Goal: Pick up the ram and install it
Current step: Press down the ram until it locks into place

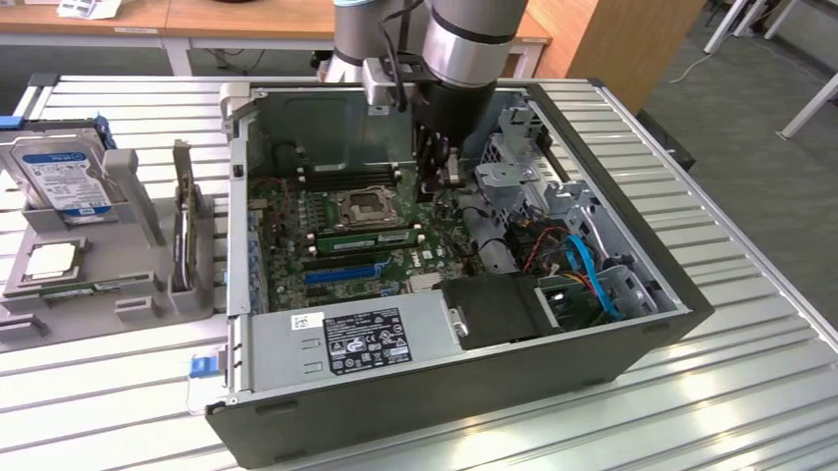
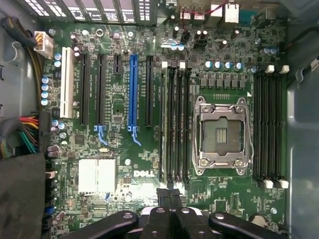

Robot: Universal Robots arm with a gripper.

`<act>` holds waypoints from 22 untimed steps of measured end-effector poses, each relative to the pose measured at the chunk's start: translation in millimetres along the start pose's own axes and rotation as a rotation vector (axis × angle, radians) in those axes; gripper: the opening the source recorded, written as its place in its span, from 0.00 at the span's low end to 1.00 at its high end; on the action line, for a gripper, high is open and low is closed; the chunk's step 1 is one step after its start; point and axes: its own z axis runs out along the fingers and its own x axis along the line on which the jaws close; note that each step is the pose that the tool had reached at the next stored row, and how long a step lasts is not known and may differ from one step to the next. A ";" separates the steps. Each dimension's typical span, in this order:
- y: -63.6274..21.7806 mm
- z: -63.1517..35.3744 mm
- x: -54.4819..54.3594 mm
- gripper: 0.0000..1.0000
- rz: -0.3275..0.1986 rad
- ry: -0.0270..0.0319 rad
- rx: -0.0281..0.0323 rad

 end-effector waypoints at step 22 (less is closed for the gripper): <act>-3.1 21.5 1.0 0.10 0.000 -0.0003 -0.0052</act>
